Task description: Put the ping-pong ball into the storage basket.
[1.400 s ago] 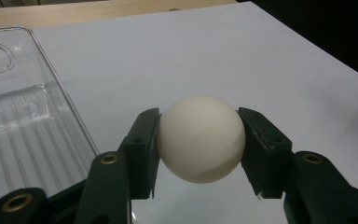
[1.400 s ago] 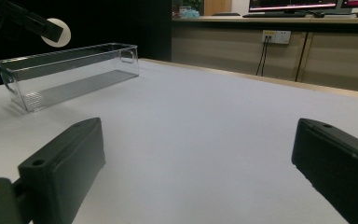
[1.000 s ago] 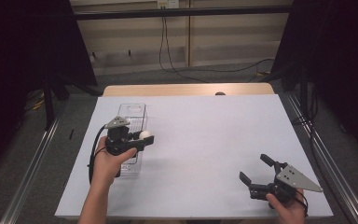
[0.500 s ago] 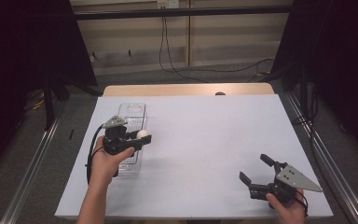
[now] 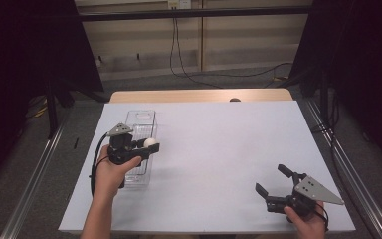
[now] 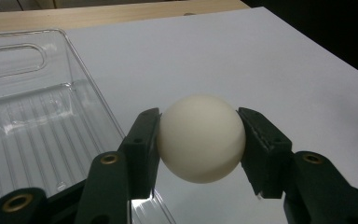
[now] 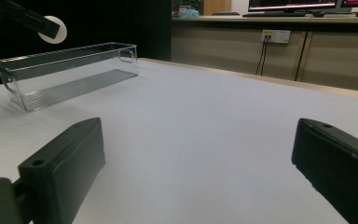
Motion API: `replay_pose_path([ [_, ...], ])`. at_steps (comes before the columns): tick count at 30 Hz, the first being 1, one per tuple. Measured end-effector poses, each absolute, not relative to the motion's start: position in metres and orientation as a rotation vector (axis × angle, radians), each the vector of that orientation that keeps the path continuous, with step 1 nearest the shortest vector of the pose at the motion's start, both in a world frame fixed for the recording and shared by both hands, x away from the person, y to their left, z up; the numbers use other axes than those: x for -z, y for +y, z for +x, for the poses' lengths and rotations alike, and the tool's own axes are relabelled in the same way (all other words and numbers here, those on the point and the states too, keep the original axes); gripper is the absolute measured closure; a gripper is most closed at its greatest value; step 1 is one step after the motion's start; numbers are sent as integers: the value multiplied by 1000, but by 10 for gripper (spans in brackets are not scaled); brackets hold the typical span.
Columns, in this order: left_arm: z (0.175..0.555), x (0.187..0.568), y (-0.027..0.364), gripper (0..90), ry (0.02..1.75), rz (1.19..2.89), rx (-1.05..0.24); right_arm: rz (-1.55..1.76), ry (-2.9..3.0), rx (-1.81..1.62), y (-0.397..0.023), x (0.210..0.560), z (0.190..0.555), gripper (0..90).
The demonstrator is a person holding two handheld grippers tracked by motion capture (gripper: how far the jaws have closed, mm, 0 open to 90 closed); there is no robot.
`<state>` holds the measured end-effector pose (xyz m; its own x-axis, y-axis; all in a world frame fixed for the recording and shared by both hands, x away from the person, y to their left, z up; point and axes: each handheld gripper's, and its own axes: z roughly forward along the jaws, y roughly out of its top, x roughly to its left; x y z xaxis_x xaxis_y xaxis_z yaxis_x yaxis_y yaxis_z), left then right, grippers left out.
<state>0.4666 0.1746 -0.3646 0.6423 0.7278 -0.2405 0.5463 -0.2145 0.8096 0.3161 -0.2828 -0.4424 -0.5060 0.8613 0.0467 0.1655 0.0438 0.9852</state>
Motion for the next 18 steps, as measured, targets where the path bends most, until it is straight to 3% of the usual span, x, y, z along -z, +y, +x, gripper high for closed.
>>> replay_pose_path([
  [18, 468, 365, 180, 512, 1027, 1884, -254, 1045, 1729, -1512, -283, 442, 315, 23],
])
